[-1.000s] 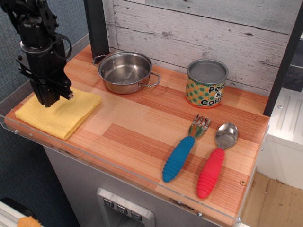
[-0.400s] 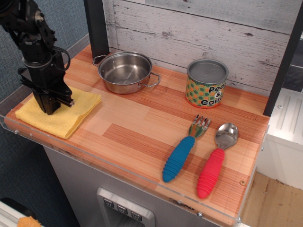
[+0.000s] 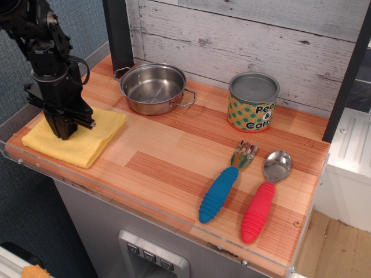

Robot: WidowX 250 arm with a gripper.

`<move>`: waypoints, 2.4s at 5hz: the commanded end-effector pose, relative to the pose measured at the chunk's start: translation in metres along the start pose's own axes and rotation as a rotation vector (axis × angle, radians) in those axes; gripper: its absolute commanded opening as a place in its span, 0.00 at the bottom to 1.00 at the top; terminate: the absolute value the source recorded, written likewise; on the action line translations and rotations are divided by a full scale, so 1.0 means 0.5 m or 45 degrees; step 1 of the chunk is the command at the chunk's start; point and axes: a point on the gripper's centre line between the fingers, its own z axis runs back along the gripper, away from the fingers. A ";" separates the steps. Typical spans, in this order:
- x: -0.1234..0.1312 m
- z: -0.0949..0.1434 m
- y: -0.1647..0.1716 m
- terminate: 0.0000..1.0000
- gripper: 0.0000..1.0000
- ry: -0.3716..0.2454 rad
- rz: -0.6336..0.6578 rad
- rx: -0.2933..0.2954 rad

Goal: Move orange towel to left of blue fork

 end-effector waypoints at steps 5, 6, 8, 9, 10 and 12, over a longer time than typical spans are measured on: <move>0.041 0.056 -0.166 0.00 0.00 -0.070 -0.106 -0.053; 0.037 0.065 -0.177 0.00 0.00 -0.071 -0.092 -0.063; 0.032 0.066 -0.205 0.00 0.00 -0.049 -0.096 -0.075; 0.033 0.068 -0.224 0.00 0.00 -0.055 -0.118 -0.084; 0.032 0.071 -0.236 0.00 0.00 -0.068 -0.134 -0.096; 0.028 0.064 -0.254 0.00 0.00 -0.048 -0.176 -0.102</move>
